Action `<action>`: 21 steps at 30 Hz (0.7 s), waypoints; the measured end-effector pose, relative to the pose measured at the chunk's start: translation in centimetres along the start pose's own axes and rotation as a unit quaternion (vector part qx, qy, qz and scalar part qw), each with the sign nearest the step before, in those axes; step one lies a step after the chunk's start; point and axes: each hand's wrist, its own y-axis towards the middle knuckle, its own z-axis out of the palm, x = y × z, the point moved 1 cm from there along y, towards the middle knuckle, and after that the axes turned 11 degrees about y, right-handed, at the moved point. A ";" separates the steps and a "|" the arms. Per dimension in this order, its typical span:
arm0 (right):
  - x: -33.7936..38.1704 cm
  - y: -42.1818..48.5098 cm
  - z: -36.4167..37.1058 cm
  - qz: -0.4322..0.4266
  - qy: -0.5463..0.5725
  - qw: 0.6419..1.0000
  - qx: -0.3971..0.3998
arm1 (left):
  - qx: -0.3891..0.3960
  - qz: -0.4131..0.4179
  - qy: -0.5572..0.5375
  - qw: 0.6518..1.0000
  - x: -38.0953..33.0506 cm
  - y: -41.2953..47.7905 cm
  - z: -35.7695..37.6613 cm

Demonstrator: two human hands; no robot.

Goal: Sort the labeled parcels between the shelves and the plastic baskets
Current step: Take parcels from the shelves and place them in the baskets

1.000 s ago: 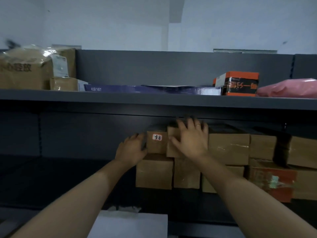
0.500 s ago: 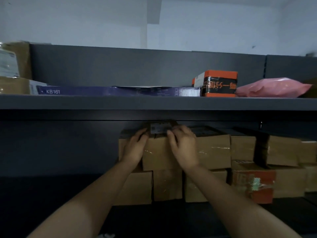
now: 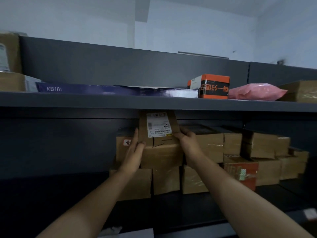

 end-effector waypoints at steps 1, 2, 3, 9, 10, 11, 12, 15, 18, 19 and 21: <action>-0.1 -0.2 0.1 0.018 0.008 1.000 0.004 | -0.007 0.001 -0.004 1.000 0.2 0.0 -0.2; -0.2 -0.4 0.2 0.038 0.015 0.999 0.007 | -0.011 0.003 -0.008 1.000 0.2 -0.2 -0.3; -0.2 -0.7 0.2 0.059 0.020 0.998 0.013 | -0.015 0.005 -0.011 1.000 0.2 -0.4 -0.5; -0.9 -2.5 -0.4 0.154 0.076 0.984 0.037 | -0.044 0.018 -0.008 0.999 0.8 0.0 -1.4; -1.0 -2.5 -0.3 0.152 0.081 0.985 0.014 | -0.061 0.028 0.036 0.997 1.2 0.6 -1.6; -1.0 -2.4 -0.1 0.150 0.083 0.985 -0.007 | -0.089 0.021 0.117 0.989 1.5 1.1 -1.9; -1.2 -2.2 0.0 0.151 0.080 0.985 -0.024 | -0.131 0.002 0.209 0.969 1.7 1.7 -2.2; -1.5 -1.7 0.2 0.153 0.079 0.983 -0.058 | -0.182 -0.089 0.300 0.932 2.2 3.6 -3.6; -1.8 -1.2 -0.2 0.154 0.081 0.982 -0.076 | -0.150 -0.177 0.185 0.955 3.7 6.1 -4.3; -1.8 -1.2 -0.3 0.152 0.085 0.981 -0.079 | -0.136 -0.196 0.116 0.964 4.6 7.2 -4.4; -1.7 -1.3 -0.3 0.150 0.094 0.981 -0.083 | -0.114 -0.247 -0.054 0.961 6.3 8.8 -4.3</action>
